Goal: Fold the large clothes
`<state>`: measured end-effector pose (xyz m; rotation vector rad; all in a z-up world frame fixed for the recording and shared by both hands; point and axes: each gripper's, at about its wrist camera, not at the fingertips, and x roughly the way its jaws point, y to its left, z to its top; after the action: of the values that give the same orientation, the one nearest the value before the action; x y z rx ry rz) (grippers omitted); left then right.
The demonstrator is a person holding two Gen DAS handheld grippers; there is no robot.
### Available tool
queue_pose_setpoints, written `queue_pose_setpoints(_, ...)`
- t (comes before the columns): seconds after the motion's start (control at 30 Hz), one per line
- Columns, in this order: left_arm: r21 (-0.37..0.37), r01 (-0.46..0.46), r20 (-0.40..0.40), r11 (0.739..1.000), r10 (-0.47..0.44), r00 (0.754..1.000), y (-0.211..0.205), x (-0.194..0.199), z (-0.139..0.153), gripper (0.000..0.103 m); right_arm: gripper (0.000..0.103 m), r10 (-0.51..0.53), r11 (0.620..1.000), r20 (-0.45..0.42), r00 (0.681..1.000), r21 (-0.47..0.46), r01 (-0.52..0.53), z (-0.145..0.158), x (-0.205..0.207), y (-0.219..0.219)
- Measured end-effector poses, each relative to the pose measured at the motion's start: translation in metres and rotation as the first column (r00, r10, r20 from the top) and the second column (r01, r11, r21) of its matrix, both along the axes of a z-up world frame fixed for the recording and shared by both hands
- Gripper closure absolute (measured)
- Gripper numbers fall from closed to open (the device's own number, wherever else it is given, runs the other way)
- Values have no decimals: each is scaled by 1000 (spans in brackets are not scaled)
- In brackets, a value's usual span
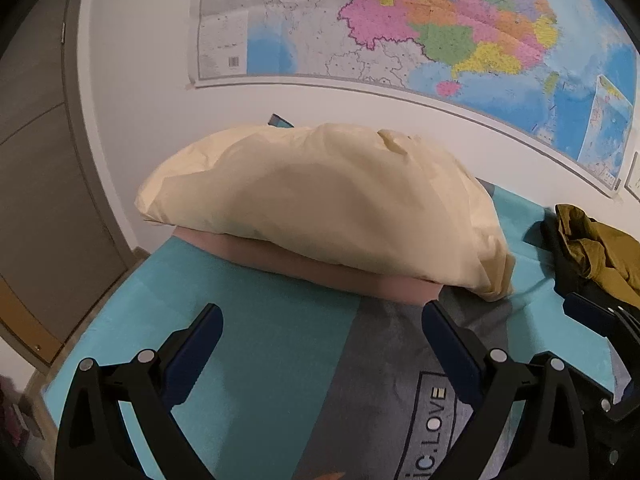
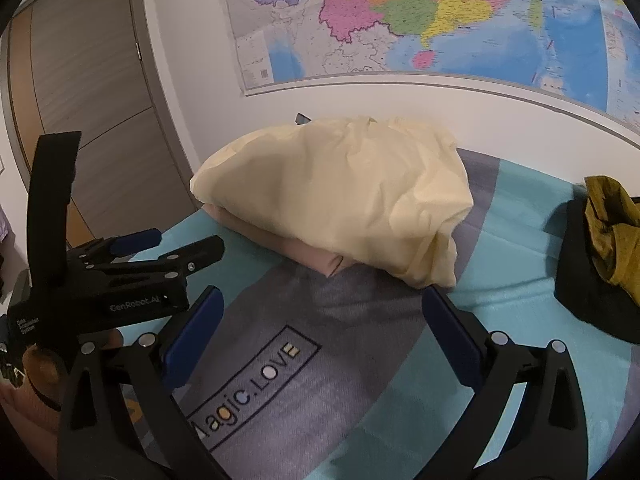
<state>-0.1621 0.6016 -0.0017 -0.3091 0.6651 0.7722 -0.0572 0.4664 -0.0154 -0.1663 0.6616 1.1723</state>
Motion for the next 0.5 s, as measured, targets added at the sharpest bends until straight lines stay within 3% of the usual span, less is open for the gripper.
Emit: queue_pose_setpoints(0.5, 40, -24, 0, 999, 24, 1000, -23, -17, 5, 7, 5, 4, 1000, 3, 1000, 20, -4, 4, -11, -21)
